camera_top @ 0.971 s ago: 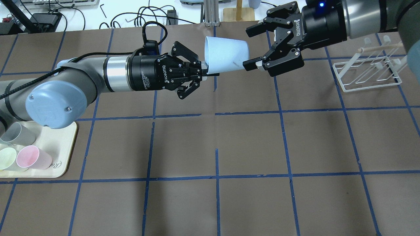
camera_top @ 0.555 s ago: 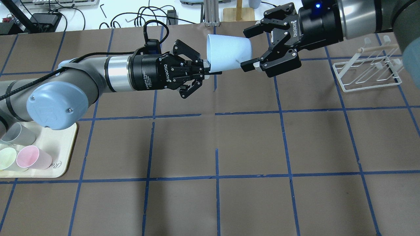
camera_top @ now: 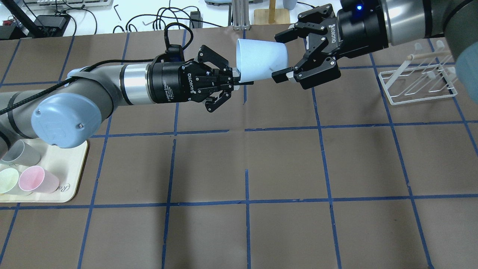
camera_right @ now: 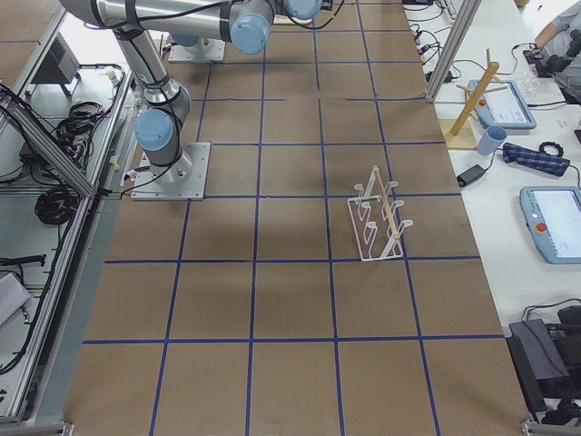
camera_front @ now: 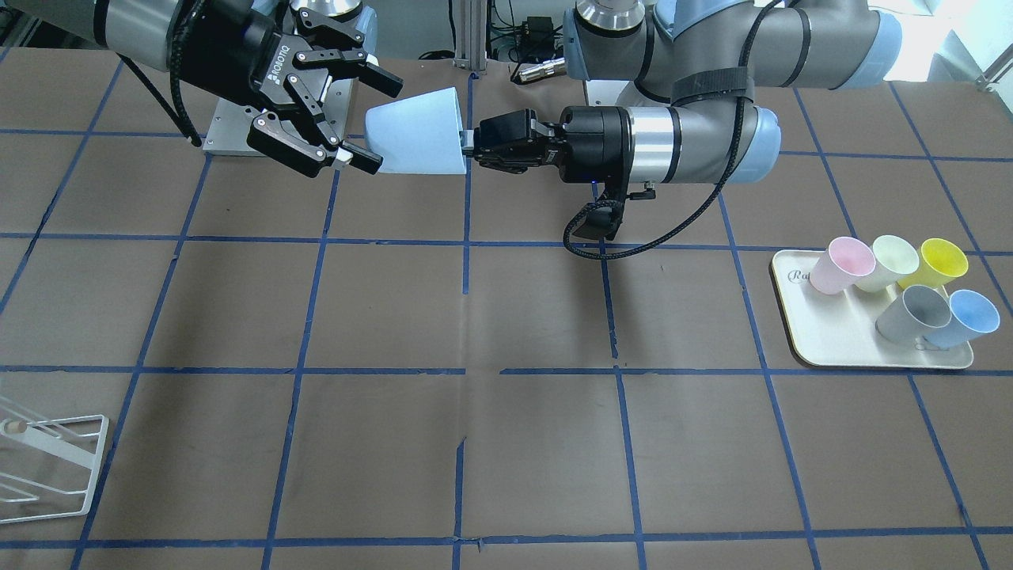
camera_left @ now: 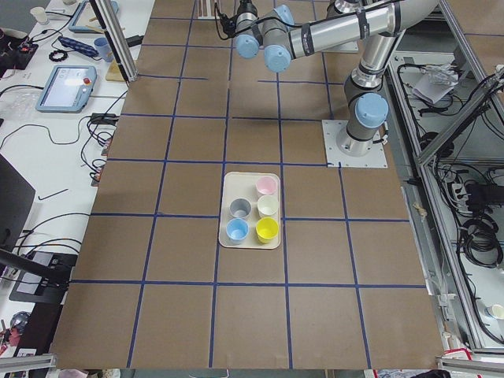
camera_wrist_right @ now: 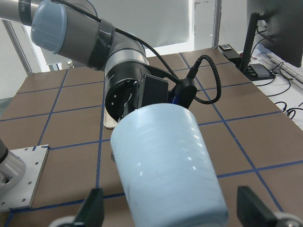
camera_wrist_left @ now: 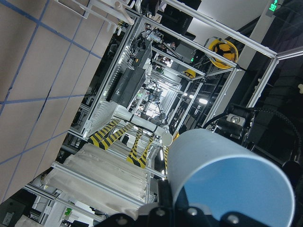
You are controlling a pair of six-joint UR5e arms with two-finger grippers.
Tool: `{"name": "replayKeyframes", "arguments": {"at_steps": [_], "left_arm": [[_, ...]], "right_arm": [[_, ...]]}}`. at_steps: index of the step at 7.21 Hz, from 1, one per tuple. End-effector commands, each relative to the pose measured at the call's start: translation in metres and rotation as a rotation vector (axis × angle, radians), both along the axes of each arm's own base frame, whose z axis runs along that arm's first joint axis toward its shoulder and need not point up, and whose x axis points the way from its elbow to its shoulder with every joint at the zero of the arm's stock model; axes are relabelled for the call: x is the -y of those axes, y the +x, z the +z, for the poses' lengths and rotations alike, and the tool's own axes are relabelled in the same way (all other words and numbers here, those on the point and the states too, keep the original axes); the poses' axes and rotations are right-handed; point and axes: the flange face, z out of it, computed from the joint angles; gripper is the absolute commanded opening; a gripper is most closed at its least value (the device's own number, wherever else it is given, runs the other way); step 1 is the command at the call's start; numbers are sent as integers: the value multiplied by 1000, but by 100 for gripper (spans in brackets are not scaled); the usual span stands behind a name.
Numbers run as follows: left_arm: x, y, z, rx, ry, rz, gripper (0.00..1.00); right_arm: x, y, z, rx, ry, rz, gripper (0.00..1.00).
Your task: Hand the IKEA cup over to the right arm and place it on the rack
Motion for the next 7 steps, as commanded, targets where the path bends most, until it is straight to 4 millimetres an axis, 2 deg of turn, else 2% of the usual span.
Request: {"name": "replayKeyframes", "arguments": {"at_steps": [1,4,6,7], "left_arm": [[0,0,0,0,0,0,0],[-1,-1,2,0,-5,-1,0],[-2,-1,4,0,-9,-1,0],[-2,-1,4,0,-9,-1,0]], "right_arm": [[-1,4,-1,0,-1,9,100],[-5,12,-13,9,18,24,100],[-6,12,-12,9,15,24,55],[-5,12,-11,9,13,24,44]]}}
